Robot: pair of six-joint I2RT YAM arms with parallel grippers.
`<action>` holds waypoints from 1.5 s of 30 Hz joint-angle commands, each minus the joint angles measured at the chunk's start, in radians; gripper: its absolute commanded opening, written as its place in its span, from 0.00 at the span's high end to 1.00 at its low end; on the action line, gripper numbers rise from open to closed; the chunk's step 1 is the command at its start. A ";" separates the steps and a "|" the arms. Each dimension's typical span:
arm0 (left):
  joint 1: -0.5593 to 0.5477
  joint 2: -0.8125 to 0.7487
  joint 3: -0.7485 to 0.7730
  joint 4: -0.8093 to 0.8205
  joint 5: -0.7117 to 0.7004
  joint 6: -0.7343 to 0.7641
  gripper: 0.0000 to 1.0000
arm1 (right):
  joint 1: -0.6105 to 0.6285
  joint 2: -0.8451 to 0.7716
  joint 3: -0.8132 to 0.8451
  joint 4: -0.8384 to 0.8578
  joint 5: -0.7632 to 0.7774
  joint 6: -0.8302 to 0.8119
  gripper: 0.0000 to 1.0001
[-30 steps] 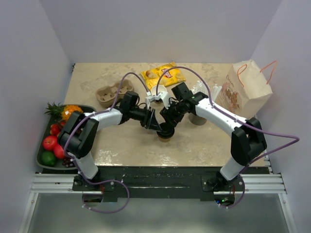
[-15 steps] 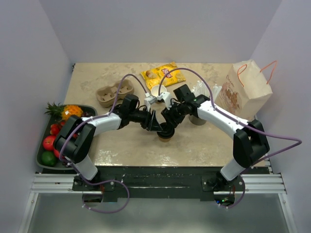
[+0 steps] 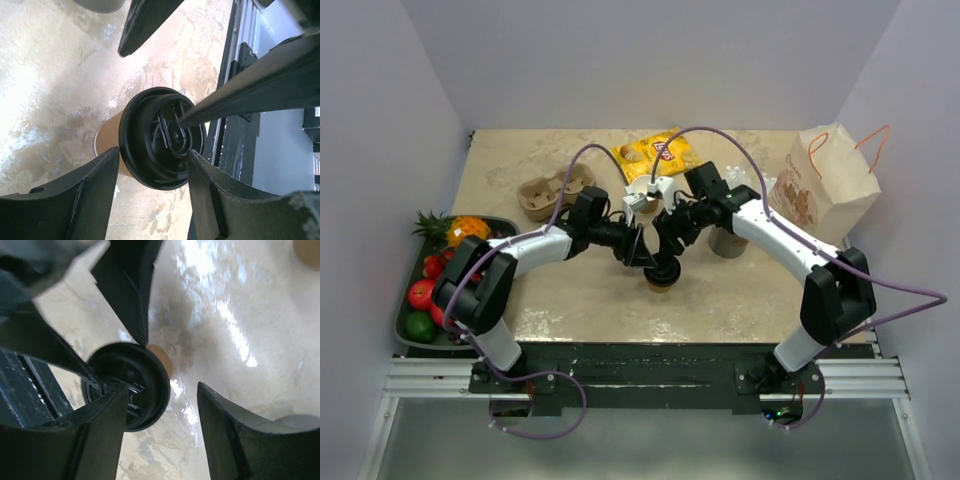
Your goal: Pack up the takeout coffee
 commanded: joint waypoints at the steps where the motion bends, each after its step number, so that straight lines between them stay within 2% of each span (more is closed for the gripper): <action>1: 0.041 0.010 0.074 -0.037 0.103 0.055 0.39 | -0.028 -0.082 0.089 -0.005 -0.135 -0.018 0.37; 5: 0.106 0.022 0.172 -0.176 0.131 0.114 0.38 | -0.042 -0.141 0.095 0.029 -0.148 0.003 0.36; 6: 0.113 0.030 0.201 -0.260 0.125 0.139 0.38 | -0.041 -0.150 0.093 0.034 -0.137 0.002 0.35; 8: 0.136 0.056 0.276 -0.312 0.094 0.182 0.38 | -0.042 -0.161 0.081 0.014 -0.130 -0.055 0.35; 13: 0.185 0.056 0.264 -0.202 0.040 0.008 0.41 | -0.041 -0.240 -0.040 -0.028 -0.054 -0.260 0.39; 17: 0.193 0.048 0.255 -0.186 0.029 -0.020 0.41 | -0.038 -0.279 -0.095 -0.144 0.010 -0.543 0.47; 19: 0.193 0.028 0.254 -0.188 0.031 -0.024 0.42 | -0.035 -0.315 -0.159 -0.211 0.053 -0.642 0.52; 21: 0.199 -0.010 0.249 -0.188 0.020 -0.030 0.42 | -0.010 -0.348 -0.224 -0.235 0.085 -0.734 0.61; 23: 0.209 -0.042 0.243 -0.188 0.026 -0.031 0.42 | 0.040 -0.391 -0.270 -0.243 0.122 -0.802 0.66; 24: 0.213 -0.077 0.234 -0.195 0.023 -0.025 0.42 | 0.056 -0.401 -0.293 -0.230 0.127 -0.820 0.72; 28: 0.234 -0.150 0.211 -0.250 -0.015 0.029 0.42 | 0.111 -0.425 -0.445 -0.103 0.139 -0.951 0.82; 31: 0.269 -0.177 0.201 -0.281 -0.017 0.036 0.42 | 0.122 -0.362 -0.479 -0.010 0.136 -1.018 0.87; 40: 0.312 -0.240 0.269 -0.408 -0.092 0.133 0.42 | 0.189 -0.172 -0.485 0.277 0.168 -1.038 0.88; 45: 0.317 -0.278 0.238 -0.413 -0.113 0.130 0.42 | 0.220 -0.086 -0.428 0.331 0.162 -1.022 0.87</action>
